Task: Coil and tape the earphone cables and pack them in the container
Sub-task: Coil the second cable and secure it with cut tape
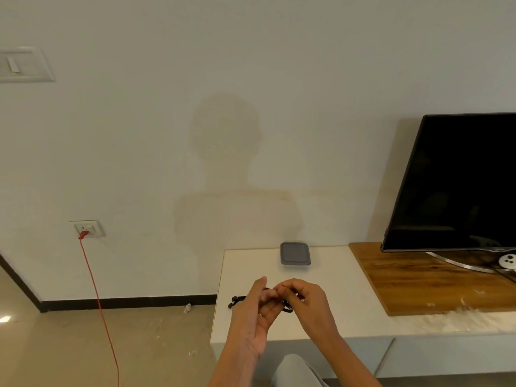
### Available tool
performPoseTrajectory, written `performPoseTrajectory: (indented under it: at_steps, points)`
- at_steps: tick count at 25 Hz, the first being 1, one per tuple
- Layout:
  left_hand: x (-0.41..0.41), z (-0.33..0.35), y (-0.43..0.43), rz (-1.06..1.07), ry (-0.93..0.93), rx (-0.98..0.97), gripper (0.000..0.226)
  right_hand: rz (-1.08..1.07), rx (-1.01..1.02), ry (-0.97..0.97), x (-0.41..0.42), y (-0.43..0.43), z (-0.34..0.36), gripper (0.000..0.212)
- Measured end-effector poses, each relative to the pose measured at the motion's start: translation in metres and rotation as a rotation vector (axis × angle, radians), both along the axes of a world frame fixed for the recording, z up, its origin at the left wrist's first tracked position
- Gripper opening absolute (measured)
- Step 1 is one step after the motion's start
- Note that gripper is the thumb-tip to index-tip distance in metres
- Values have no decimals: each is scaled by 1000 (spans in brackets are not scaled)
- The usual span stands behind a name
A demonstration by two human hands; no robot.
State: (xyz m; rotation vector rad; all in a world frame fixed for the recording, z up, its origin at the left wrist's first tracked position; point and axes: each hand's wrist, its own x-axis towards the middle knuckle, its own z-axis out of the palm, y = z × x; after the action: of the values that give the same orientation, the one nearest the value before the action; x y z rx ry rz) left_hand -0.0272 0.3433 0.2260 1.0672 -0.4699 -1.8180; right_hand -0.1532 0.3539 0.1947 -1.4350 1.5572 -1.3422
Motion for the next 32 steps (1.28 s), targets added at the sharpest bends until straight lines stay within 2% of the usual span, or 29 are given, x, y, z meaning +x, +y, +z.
performPoseTrajectory:
  at_steps: [4, 8, 13, 16, 21, 24, 28, 32]
  points:
    - [5, 1, -1, 40, 60, 37, 44, 45, 38, 29, 0, 0, -5, 17]
    - [10, 4, 0, -26, 93, 81, 54, -5, 28, 42, -2, 0, -6, 12]
    - [8, 1, -2, -85, -33, 88, 44, 62, 38, 149, -6, 0, -5, 21]
    - [6, -1, -2, -82, -74, 84, 39, 30, 32, 197, -7, -1, -5, 29]
    - [3, -10, -6, -30, -125, 76, 28, -15, 38, 18, -2, -1, -6, 21]
    - [-1, -19, -8, 25, -145, 100, 37, -11, 43, -45, 7, 1, -6, 17]
    - [-6, -28, -13, 83, -169, 72, 43, -99, 102, -318, 14, 1, -3, 22]
    - [-9, -28, -8, 141, -202, -2, 35, -177, 165, -285, 21, -2, 4, 26]
